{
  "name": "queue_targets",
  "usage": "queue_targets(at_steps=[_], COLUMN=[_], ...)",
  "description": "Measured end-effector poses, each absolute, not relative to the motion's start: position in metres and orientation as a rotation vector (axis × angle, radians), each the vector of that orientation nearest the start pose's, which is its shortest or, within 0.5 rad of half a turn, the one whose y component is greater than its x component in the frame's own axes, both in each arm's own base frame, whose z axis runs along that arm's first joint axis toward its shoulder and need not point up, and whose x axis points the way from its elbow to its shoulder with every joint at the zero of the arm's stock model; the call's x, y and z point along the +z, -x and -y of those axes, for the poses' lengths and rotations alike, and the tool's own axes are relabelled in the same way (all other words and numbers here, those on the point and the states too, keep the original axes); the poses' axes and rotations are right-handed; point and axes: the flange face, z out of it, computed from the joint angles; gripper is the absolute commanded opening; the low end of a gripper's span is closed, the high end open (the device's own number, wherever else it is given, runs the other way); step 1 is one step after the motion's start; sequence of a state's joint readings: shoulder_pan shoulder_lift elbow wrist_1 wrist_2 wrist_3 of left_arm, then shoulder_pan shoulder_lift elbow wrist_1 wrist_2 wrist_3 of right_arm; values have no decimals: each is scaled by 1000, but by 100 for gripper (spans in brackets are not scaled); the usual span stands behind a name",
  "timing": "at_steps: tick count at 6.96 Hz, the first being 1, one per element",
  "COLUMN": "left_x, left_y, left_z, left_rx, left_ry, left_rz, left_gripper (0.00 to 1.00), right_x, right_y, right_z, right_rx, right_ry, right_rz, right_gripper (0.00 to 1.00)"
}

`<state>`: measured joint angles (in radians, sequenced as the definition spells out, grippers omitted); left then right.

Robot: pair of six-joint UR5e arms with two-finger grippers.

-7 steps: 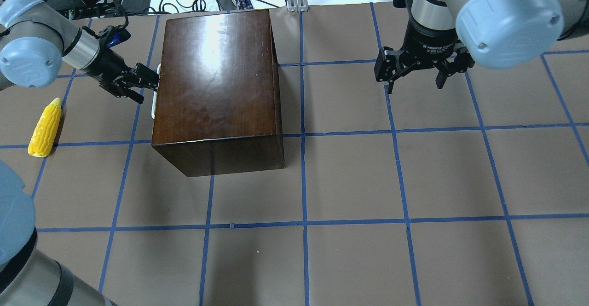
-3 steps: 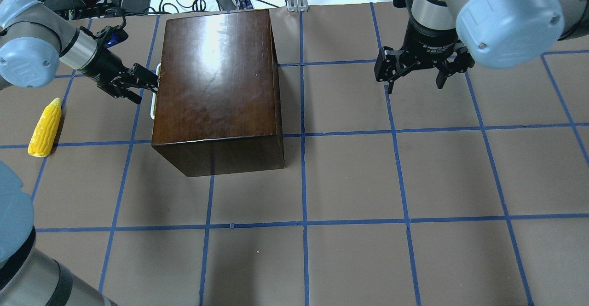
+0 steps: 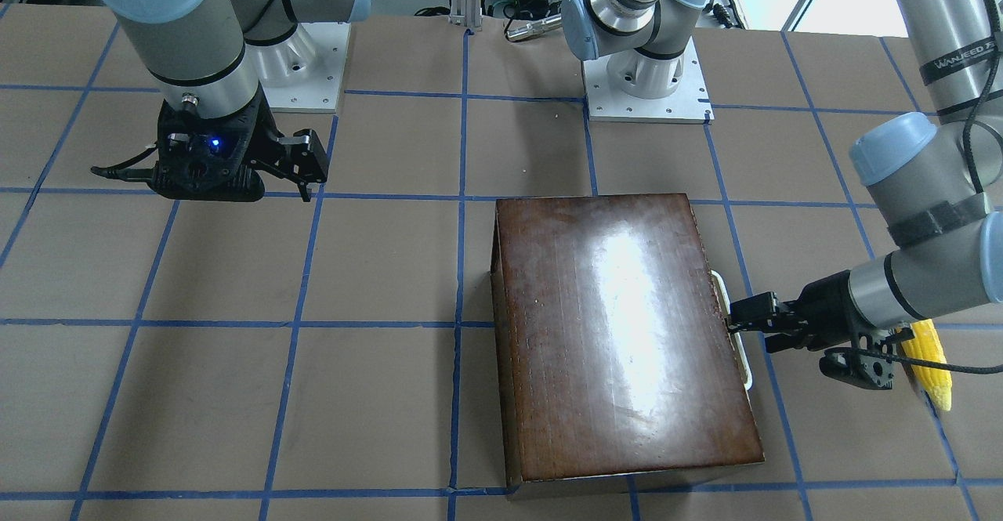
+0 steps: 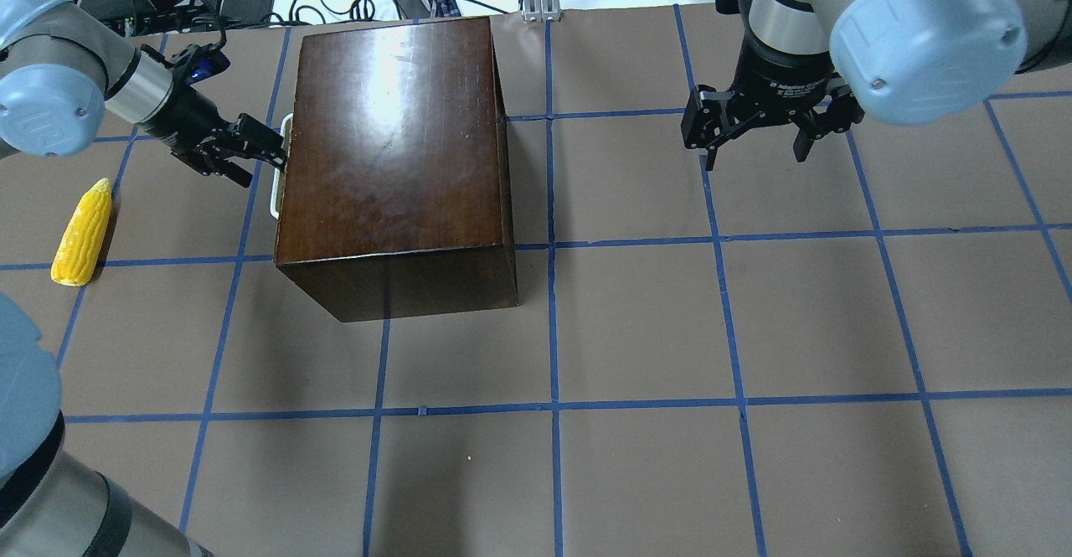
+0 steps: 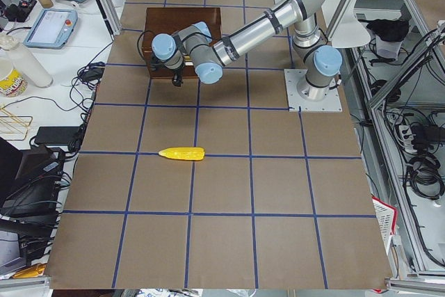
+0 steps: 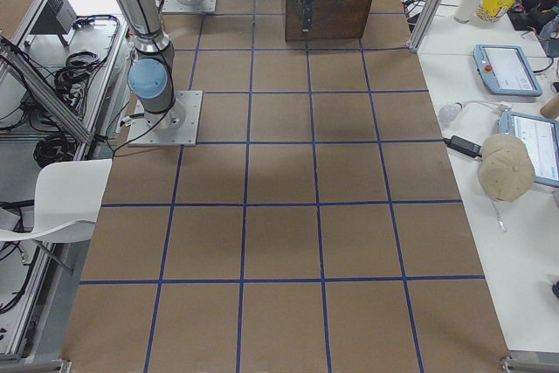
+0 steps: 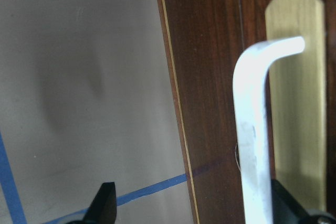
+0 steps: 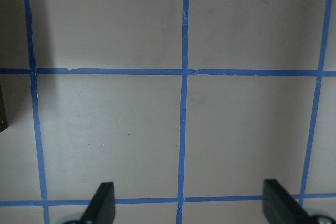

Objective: Open drawer and put corn inside
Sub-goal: 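Pull the drawer handle outward with the left gripper to open drawer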

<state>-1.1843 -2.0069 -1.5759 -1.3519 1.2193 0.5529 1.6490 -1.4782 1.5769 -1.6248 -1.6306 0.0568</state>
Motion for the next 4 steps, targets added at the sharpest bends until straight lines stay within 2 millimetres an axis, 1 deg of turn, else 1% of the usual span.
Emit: queue_targets(at_steps=[4], left_x=[268], left_y=[-79], left_z=[629], left_rx=[73], left_ry=[-265], left_rz=[-3521], left_gripper=[100], right_x=[443], right_y=[-168], right_z=[513], right_rx=[63], right_ry=[37], right_rz=[-3203], right_gripper=[100])
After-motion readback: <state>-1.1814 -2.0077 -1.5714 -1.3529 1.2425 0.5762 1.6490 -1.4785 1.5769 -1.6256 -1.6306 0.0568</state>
